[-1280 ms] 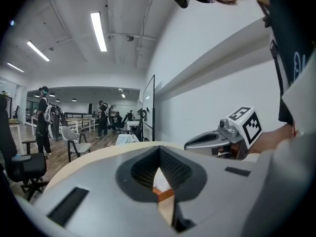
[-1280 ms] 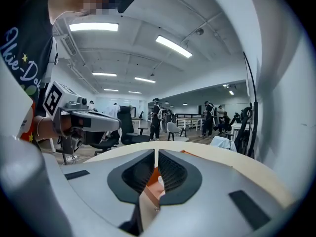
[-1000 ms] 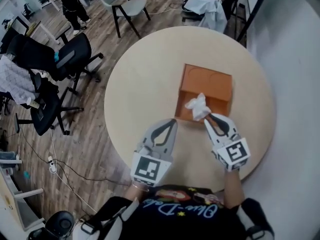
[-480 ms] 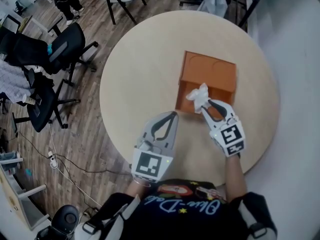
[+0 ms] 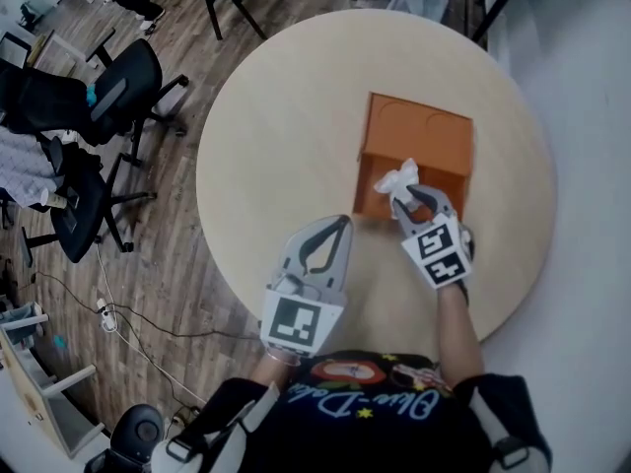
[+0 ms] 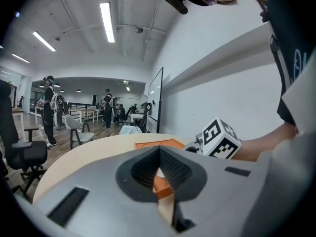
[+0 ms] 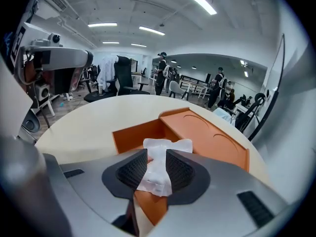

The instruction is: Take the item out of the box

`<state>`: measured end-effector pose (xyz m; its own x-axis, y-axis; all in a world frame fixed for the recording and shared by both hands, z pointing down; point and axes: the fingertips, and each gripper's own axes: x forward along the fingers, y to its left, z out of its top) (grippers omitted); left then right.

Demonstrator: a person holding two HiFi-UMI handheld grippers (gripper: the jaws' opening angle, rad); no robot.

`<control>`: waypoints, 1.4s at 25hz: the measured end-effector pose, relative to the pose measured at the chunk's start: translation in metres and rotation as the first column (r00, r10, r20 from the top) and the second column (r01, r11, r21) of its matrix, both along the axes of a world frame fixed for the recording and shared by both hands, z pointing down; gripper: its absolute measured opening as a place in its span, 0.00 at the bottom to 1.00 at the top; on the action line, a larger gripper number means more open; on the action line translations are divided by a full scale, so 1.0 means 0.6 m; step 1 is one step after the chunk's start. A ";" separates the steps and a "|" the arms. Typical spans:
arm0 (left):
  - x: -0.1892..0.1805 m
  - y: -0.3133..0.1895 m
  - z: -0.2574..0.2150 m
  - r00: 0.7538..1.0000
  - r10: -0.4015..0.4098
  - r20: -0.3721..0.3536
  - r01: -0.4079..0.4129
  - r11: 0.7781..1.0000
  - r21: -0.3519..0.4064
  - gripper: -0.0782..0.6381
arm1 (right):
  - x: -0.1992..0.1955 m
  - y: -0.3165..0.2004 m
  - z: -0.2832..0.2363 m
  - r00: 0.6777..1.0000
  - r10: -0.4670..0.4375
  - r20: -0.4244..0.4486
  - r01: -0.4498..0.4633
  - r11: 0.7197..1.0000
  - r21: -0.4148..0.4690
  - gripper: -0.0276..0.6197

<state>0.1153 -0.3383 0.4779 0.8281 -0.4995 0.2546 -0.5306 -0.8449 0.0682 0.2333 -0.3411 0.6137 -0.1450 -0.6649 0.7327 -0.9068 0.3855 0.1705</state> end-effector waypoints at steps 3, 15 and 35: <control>-0.006 -0.009 0.003 1.000 0.005 -0.011 -0.005 1.000 -0.004 0.09 | 0.002 -0.006 0.022 0.999 0.026 -0.027 -0.027 0.999 -0.036 0.19; -0.018 -0.036 0.013 0.999 0.033 -0.025 -0.033 0.999 -0.026 0.09 | 0.011 -0.017 0.057 0.988 0.113 -0.109 -0.124 0.987 -0.100 0.19; -0.032 -0.051 0.023 0.999 0.043 -0.029 -0.044 0.997 -0.060 0.09 | 0.031 -0.013 0.061 0.965 0.221 -0.139 -0.236 0.967 -0.098 0.04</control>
